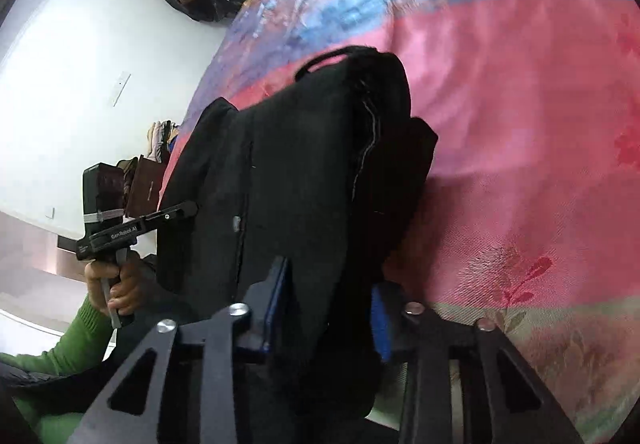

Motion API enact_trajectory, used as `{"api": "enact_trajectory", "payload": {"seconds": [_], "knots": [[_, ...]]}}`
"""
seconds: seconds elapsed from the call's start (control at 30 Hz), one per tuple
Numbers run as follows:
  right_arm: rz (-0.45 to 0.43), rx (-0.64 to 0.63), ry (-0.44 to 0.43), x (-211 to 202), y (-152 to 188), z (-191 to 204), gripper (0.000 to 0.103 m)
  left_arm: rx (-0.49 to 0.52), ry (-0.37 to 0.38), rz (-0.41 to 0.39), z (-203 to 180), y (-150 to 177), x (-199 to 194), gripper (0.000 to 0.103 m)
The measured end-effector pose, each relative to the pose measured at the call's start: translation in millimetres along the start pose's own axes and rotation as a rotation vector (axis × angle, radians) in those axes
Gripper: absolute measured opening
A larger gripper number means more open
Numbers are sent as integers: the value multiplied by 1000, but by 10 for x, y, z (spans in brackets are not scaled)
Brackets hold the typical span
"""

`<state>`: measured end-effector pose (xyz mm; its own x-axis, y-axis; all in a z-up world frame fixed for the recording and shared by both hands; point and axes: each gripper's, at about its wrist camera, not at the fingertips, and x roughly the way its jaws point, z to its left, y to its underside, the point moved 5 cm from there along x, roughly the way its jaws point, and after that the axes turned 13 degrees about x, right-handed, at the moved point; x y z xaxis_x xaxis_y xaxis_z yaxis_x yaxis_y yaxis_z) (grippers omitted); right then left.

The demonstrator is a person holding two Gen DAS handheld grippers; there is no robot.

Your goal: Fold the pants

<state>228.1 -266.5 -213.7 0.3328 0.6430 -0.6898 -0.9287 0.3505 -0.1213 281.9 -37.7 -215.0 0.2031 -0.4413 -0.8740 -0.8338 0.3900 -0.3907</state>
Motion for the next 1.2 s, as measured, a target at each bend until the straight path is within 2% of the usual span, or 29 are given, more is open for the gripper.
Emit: {"api": "enact_trajectory", "payload": {"seconds": [0.17, 0.3, 0.43, 0.57, 0.63, 0.67, 0.7, 0.73, 0.77, 0.8, 0.83, 0.87, 0.93, 1.0, 1.07, 1.1, 1.13, 1.2], "knots": [[-66, -37, -23, -262, -74, 338, 29, 6, 21, -63, -116, -137, -251, 18], [-118, -92, -67, -429, -277, 701, 28, 0, 15, -142, 6, -411, -530, 18], [-181, -168, -102, -474, -788, 1103, 28, -1, -19, -230, 269, -927, -729, 18], [-229, -171, -119, -186, -1429, 1276, 28, -2, -96, -294, 642, -1526, -642, 19], [-242, -143, -102, 11, -1683, 1224, 29, 1, -147, -276, 829, -1708, -404, 23], [-234, -116, -84, 178, -1812, 1127, 30, -15, -188, -240, 965, -1768, -187, 28], [-214, -72, -57, 336, -1903, 1018, 33, -49, -258, -158, 1154, -1773, 124, 44], [-187, -17, 23, 587, -2005, 807, 35, -79, -329, -75, 1311, -1722, 389, 54], [-135, 30, 136, 829, -2017, 580, 36, -106, -429, 54, 1492, -1603, 712, 57], [-92, 81, 188, 993, -1995, 375, 48, -108, -438, 44, 1528, -1569, 768, 69], [-112, 120, 153, 969, -1991, 314, 53, -107, -474, -2, 1540, -1563, 718, 84], [-129, 171, 101, 902, -1996, 269, 53, -106, -513, -18, 1542, -1562, 649, 88], [-152, 194, 57, 736, -1953, 269, 55, -87, -536, -51, 1478, -1518, 464, 90], [-193, 122, 119, 491, -1851, 318, 59, -38, -545, -103, 1326, -1411, 231, 90], [-246, 10, 206, 212, -1651, 404, 77, 6, -570, -137, 1094, -1248, 8, 94], [-266, -23, 239, 123, -1570, 432, 93, 21, -571, -144, 987, -1190, -72, 94], [-292, -70, 280, -25, -1351, 513, 100, 35, -567, -152, 884, -1109, -143, 94], [-312, -124, 312, -166, -1079, 633, 103, 47, -571, -176, 624, -917, -315, 95]]}}
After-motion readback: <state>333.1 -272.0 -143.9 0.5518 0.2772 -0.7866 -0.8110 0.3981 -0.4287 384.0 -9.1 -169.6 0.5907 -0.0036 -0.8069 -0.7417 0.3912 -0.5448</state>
